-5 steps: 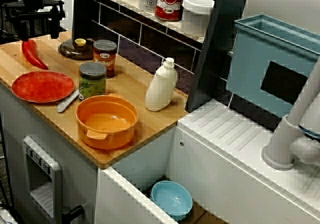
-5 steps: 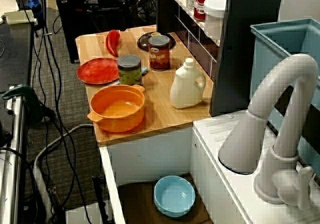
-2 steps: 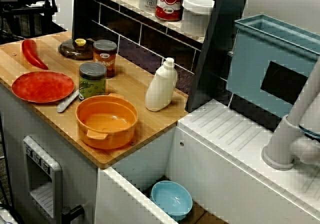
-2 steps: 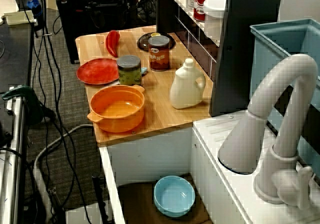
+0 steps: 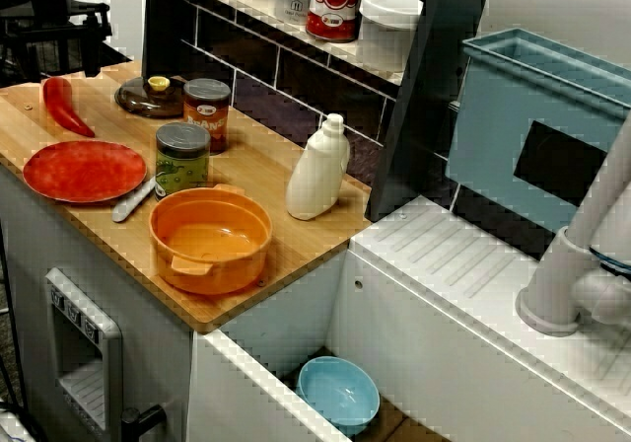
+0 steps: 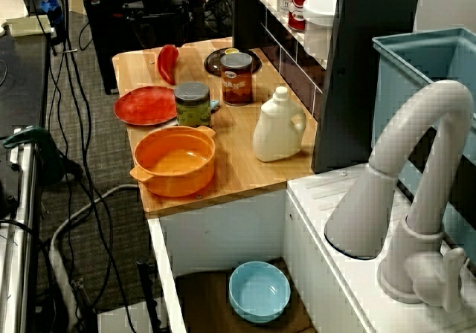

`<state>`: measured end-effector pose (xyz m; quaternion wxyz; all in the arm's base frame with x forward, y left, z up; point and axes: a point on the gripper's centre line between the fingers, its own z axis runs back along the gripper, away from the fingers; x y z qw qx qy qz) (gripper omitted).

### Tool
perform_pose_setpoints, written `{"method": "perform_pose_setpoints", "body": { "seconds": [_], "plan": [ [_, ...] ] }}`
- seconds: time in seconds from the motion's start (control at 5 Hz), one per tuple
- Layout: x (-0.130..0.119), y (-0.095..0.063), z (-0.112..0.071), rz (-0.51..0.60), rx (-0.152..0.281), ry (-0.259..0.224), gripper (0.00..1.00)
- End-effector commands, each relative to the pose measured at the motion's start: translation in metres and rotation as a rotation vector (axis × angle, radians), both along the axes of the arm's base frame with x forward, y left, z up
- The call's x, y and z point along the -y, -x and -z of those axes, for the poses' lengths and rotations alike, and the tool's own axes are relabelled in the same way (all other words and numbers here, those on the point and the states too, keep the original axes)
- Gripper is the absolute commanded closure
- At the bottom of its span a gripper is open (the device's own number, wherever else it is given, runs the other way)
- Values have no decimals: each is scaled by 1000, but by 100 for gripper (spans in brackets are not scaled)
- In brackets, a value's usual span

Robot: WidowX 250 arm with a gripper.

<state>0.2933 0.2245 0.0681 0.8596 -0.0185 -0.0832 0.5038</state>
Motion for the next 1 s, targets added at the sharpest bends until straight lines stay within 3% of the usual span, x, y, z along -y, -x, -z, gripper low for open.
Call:
{"method": "perform_pose_setpoints", "body": {
  "seconds": [0.0, 0.2, 0.4, 0.8],
  "plan": [
    [2, 0, -6, 52, -13, -8, 0],
    [3, 7, -2, 63, 2, -29, 0],
    [2, 7, 7, 75, -18, -42, 0],
    [-3, 9, 7, 75, -29, -31, 0]
  ]
}}
